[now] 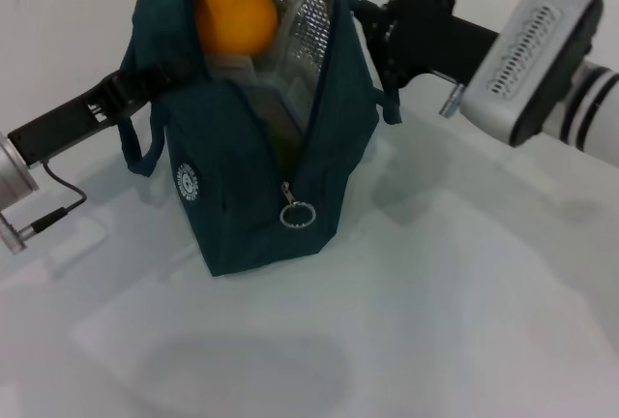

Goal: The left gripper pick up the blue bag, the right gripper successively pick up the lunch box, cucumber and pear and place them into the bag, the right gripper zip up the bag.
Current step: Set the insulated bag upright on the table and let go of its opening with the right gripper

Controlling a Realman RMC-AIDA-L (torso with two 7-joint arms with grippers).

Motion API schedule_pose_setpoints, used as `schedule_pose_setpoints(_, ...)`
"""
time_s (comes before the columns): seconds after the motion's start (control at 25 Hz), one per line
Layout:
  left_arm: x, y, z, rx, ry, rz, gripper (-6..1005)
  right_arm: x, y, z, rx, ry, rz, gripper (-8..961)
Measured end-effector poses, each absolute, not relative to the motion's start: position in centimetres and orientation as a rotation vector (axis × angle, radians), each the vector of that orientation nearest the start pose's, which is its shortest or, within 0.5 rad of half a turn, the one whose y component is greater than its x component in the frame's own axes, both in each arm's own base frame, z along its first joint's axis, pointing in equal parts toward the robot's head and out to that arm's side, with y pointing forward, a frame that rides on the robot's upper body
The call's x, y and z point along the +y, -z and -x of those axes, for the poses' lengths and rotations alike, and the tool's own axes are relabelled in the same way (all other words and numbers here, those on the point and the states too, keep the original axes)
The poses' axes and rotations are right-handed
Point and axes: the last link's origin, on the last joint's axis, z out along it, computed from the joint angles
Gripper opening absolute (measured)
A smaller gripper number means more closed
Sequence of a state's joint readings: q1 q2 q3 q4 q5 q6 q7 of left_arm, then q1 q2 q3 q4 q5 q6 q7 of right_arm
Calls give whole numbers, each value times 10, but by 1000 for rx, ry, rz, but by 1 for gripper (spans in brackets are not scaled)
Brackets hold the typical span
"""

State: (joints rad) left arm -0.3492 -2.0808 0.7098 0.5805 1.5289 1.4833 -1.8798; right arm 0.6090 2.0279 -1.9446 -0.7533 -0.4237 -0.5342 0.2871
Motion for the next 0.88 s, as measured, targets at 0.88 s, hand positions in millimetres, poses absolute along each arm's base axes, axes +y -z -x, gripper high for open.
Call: schedule_pose_setpoints(0.88, 304, -39, 292, -1421, 1399, 2064, 70, 396, 27, -159, -317, -511, 2002, 13)
